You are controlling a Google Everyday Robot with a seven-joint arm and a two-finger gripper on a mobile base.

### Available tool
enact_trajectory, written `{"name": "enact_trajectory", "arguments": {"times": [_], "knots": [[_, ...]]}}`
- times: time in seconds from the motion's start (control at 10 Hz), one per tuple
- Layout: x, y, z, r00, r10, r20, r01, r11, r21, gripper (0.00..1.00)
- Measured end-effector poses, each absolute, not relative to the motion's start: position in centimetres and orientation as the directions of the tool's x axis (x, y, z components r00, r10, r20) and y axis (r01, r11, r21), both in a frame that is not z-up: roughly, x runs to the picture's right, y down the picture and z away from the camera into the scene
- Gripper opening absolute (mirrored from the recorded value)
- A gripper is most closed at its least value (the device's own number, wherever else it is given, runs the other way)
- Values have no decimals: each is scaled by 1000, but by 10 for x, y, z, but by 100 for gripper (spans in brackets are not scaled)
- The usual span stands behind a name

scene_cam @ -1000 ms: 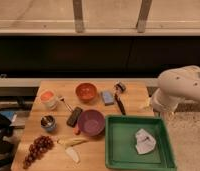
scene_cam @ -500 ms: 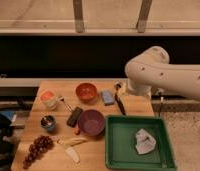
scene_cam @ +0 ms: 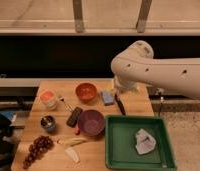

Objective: Stack bowls on top of each other

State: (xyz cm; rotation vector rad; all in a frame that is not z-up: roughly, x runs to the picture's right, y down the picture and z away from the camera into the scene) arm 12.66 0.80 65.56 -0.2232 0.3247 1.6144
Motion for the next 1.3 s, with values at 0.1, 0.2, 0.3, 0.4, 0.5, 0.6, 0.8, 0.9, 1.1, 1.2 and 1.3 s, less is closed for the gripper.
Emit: {"name": "enact_trajectory", "arguments": {"times": [0.1, 0.2, 0.3, 0.4, 0.5, 0.6, 0.8, 0.9, 1.1, 1.2, 1.3], "knots": [[131, 11, 657, -81, 934, -347, -995, -56, 82, 80], [138, 16, 662, -91, 928, -362, -993, -56, 107, 80], [139, 21, 671, -84, 926, -369, -992, -42, 120, 80], [137, 22, 679, -73, 927, -369, -993, -32, 116, 80], [135, 19, 686, -63, 927, -369, -994, -23, 111, 80], [124, 15, 694, -49, 927, -371, -995, -14, 96, 80], [91, -1, 719, -33, 928, -372, -999, -16, 49, 80], [75, -8, 730, -25, 928, -371, -1000, -17, 24, 80], [29, -33, 757, -2, 935, -355, -996, -34, -84, 80], [13, -42, 764, -5, 940, -341, -989, -56, -140, 80], [0, -52, 769, -11, 946, -324, -979, -76, -189, 80]]}}
